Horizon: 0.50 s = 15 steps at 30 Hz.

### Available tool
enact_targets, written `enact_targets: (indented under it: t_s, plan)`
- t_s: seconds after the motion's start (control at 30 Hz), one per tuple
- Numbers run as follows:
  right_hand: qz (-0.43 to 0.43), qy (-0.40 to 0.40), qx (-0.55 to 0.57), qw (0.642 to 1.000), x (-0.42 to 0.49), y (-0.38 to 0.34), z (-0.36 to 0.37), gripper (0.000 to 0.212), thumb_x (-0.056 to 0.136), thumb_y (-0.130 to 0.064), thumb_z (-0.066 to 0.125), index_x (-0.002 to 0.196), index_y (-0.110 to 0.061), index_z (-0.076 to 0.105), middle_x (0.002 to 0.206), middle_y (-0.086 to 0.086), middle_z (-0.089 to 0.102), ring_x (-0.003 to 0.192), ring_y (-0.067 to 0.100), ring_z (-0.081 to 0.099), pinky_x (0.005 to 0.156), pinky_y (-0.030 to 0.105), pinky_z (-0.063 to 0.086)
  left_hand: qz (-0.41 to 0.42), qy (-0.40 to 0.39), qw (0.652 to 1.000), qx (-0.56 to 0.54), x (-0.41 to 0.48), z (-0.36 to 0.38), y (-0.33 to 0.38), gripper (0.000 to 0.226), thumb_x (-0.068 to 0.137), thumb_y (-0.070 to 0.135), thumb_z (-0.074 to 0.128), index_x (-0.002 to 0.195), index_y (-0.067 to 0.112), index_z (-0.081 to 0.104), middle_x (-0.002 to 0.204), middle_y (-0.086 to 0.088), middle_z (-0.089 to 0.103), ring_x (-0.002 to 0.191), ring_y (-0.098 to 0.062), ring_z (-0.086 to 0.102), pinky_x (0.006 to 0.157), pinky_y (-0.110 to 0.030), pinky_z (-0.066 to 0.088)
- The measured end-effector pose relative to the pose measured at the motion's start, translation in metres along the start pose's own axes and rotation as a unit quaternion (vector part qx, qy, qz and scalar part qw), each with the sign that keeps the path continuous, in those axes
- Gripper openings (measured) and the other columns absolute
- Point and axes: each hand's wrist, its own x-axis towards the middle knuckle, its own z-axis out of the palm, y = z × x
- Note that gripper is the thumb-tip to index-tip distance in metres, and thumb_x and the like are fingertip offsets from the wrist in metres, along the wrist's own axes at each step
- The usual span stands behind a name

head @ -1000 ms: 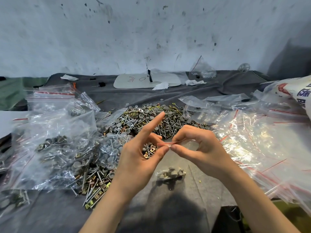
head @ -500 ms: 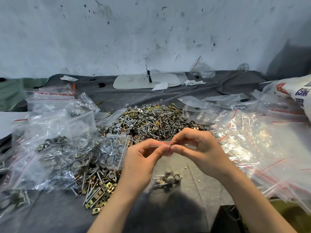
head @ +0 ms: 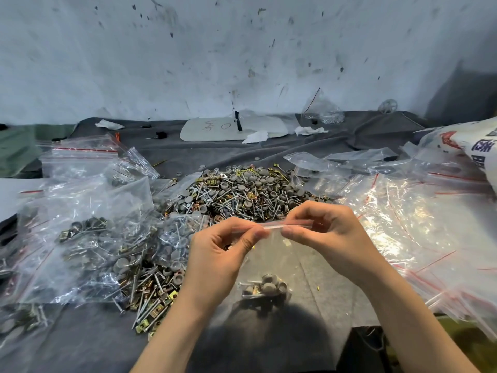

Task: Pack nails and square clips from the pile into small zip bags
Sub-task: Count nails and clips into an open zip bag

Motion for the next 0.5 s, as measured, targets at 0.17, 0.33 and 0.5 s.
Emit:
enact_targets:
  t_s: [0.17,0.33,0.5]
  plan:
    - [0.024,-0.016,0.039,0.999,-0.002,0.0058,0.0004,0.011,0.068,-0.027,0.079,0.073,-0.02,0.072,0.064,-0.005,0.062,0.062,0.009,0.051,0.056,0.016,0.041,-0.041,-0.014,0.999,-0.022,0.0012,-0.0007,-0.0014,0.022,0.074,0.028,0.069,0.084,0.008,0.073,0.078,-0.004,0.074,0.074,-0.01,0.069,0.068,-0.015,0.05]
    - [0.046,0.002,0.059,0.997,-0.0014,0.006,0.0013,0.012,0.065,-0.025,0.079,0.076,-0.021,0.075,0.067,-0.003,0.066,0.064,0.008,0.056,0.058,0.015,0.045,-0.052,-0.018,0.997,-0.058,-0.0002,0.0005,-0.0017,0.025,0.075,0.029,0.069,0.085,0.006,0.071,0.079,-0.008,0.074,0.077,-0.019,0.071,0.071,-0.019,0.053]
    - [0.048,0.001,0.082,0.995,-0.0021,0.0048,0.0052,0.01,0.064,-0.021,0.078,0.073,-0.018,0.074,0.066,-0.004,0.065,0.062,0.005,0.056,0.058,0.014,0.044,-0.072,-0.012,0.991,-0.111,0.0007,0.0049,-0.0002,0.02,0.074,0.015,0.07,0.087,0.0,0.068,0.076,-0.012,0.073,0.074,-0.017,0.072,0.069,-0.017,0.052]
